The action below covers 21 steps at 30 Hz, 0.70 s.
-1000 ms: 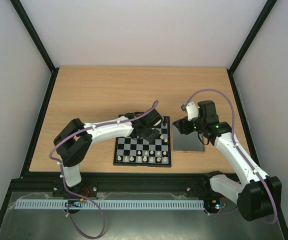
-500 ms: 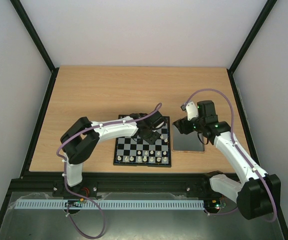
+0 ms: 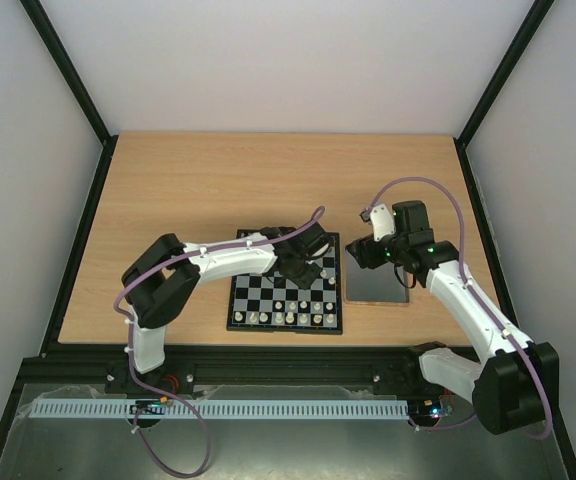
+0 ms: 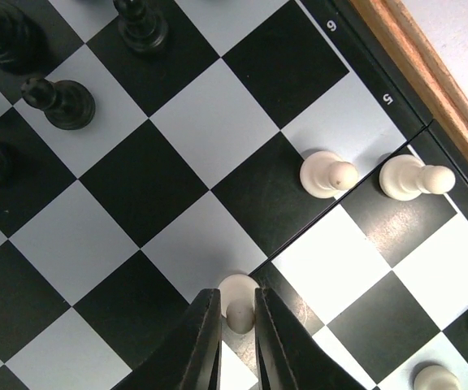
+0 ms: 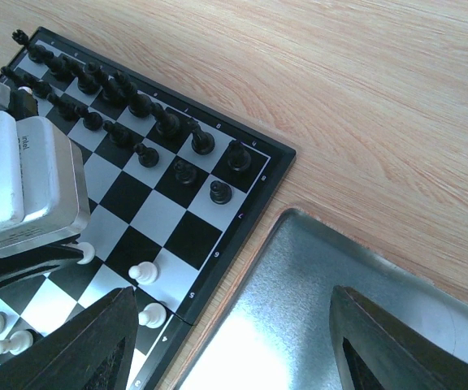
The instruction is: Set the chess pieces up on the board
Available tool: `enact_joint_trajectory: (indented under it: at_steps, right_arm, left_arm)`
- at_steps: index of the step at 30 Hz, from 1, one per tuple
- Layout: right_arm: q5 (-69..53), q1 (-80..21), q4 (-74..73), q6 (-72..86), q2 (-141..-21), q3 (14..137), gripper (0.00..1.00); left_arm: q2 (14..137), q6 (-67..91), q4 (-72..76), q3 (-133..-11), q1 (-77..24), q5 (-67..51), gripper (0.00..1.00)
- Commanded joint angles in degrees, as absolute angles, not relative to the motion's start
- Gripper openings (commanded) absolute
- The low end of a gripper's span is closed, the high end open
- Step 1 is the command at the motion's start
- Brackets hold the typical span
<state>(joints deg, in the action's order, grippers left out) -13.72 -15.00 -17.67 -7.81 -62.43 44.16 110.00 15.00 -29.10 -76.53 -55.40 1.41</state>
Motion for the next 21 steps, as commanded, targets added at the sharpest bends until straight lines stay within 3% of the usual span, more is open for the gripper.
enact_joint_trajectory:
  at_steps: [1,10,21]
  right_arm:
    - [-13.8,-14.8,-18.1,-8.7,-63.0,43.6,0.65]
    - [-14.0,-14.9,-18.3,-9.0,-63.7,43.7,0.65]
    - [-14.8,-14.8,-18.4,-9.4,-64.3,43.8,0.65]
  left_arm:
    - [110.7,14.9,-29.4,-76.4,-55.8,0.9,0.15]
    - [108.2,15.2,-29.5,-74.8,-55.8,1.3,0.10]
    - [94.6,16.7,-33.8,-64.7,-55.8,3.4,0.09]
